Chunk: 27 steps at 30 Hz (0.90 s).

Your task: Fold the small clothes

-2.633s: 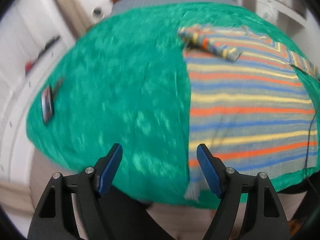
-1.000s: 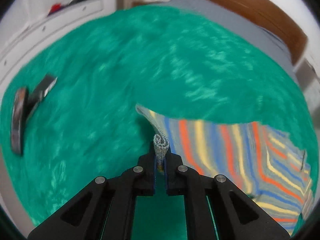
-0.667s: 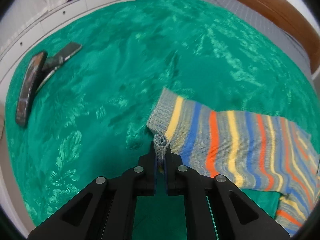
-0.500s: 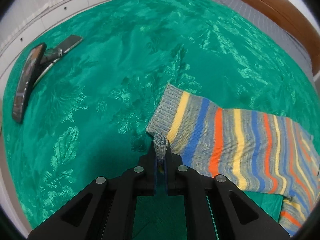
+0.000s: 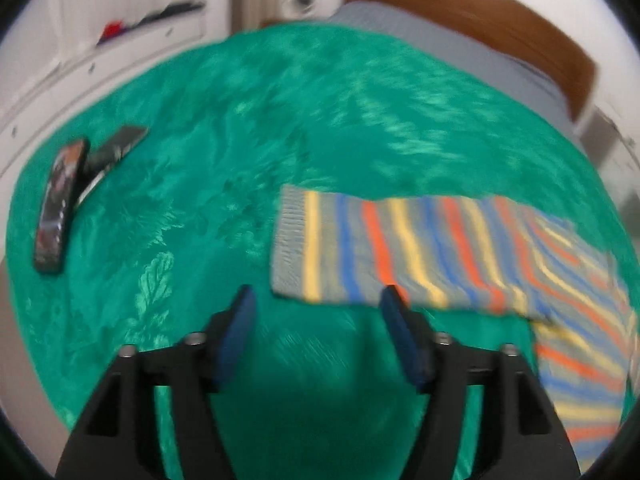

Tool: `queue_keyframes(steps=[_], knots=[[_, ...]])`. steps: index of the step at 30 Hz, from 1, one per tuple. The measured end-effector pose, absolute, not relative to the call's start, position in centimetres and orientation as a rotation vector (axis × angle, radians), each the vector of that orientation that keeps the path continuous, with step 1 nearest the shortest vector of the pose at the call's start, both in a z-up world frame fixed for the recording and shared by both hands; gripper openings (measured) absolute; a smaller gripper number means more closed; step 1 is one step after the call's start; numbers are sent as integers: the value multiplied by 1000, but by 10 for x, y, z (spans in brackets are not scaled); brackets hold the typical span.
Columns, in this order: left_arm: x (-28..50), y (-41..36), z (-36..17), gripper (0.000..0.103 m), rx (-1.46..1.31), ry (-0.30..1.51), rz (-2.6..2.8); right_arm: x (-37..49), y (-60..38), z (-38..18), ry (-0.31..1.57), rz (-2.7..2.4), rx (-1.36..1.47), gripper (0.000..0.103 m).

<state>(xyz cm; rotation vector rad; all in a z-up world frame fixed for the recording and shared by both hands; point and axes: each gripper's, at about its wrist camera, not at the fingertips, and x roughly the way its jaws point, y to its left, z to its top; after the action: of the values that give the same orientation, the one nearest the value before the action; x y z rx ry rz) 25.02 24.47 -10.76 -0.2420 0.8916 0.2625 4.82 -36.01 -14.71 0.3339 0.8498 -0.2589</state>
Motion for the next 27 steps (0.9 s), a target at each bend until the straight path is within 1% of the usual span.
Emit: queue_keyframes(steps=[1,4,9,11,13,15,17,19,21,23,26,27], knots=[[241,236,-104,79,-222,881,228,49,-360,-146,845,-262,331,83],[221,206,-104,86,-152,876,143,59,-359,-140,832,-270,327,83],[225,163,-128,86,-24,894,99,89,-353,-129,778,-271,231,84],[231,155,-141,88,-12,905,104,105,-352,-131,753,-277,180,85],[238,155,-153,94,-8,928,115,119,-357,-140,739,-285,148,85],[237,156,-167,103,4,905,138,128,-363,-151,742,-292,147,85],[230,160,-173,102,-19,862,126,136,-369,-170,777,-295,157,85],[230,161,-173,102,-28,862,118,140,-375,-188,819,-296,175,86],[229,160,-175,102,-25,853,114,140,-379,-200,812,-273,197,90],[228,160,-175,102,-26,843,111,140,-379,-202,803,-260,196,97],[229,160,-177,102,-31,832,109,145,-376,-207,815,-251,171,103],[228,160,-178,102,-31,828,108,145,-376,-208,814,-249,168,103]])
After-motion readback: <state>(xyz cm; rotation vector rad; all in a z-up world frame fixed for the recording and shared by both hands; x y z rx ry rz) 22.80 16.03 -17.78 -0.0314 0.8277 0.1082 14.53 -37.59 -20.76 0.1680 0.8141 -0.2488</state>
